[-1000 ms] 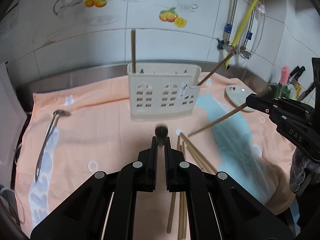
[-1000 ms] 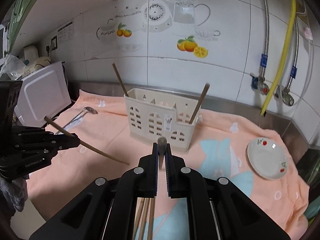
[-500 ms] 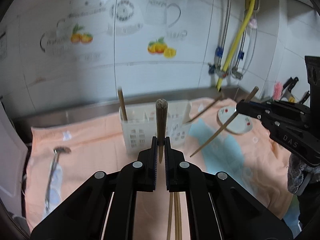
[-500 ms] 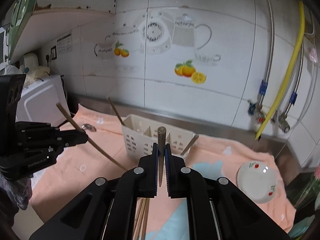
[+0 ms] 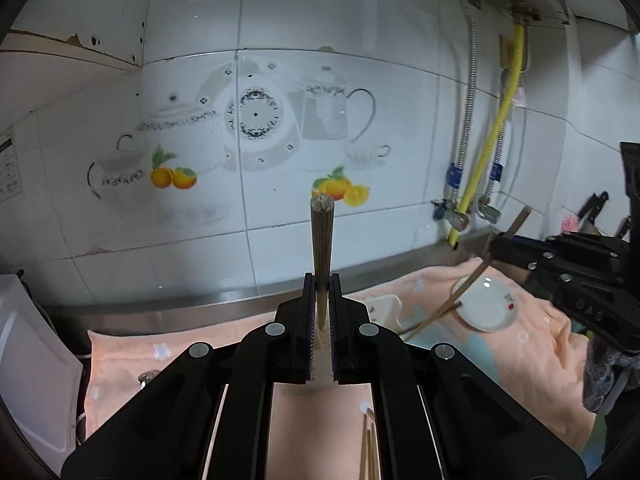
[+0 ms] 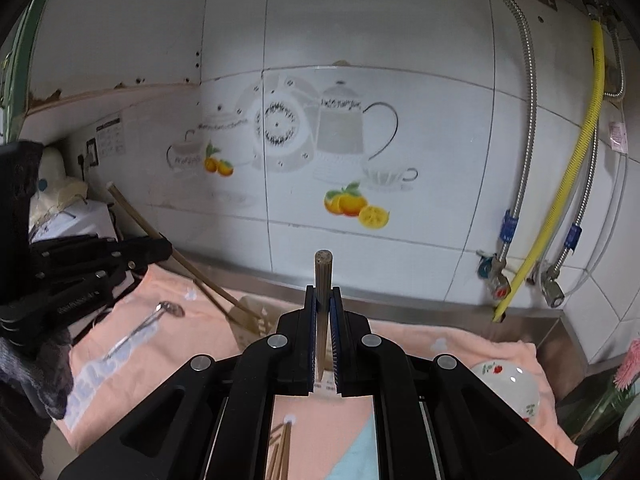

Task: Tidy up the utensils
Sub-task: 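Lift the left tool's chopstick toward the caddy while the right tool carries its own, then lower both chopsticks into the caddy and open both tools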

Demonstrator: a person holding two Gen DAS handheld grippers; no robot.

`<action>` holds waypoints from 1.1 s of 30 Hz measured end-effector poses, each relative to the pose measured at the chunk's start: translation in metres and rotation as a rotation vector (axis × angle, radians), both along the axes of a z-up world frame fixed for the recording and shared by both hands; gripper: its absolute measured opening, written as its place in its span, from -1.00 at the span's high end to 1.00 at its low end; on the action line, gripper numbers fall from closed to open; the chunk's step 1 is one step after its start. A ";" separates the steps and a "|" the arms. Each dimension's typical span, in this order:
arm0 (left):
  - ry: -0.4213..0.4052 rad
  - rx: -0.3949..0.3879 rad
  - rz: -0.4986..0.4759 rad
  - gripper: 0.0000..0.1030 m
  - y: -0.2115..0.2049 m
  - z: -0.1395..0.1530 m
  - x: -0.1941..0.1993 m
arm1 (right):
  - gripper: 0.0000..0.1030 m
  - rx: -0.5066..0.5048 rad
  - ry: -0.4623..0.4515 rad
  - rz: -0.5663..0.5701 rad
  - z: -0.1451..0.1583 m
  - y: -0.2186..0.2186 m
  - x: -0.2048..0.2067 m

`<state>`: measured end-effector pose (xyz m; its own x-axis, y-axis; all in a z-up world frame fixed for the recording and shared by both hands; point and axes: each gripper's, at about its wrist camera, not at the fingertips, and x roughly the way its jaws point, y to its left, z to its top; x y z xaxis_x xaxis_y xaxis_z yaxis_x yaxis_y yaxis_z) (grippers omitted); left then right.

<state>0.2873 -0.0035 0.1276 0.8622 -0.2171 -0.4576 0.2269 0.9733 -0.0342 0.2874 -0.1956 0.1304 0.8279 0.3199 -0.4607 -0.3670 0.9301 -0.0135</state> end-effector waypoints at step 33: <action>0.173 -0.051 0.038 0.90 0.022 -0.074 0.052 | 0.87 0.046 -0.029 -0.068 -0.037 0.006 0.048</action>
<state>0.3389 0.0186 0.0539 0.7799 -0.2125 -0.5887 0.1763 0.9771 -0.1191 0.3349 -0.1896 0.0938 0.8613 0.2827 -0.4222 -0.3029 0.9528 0.0201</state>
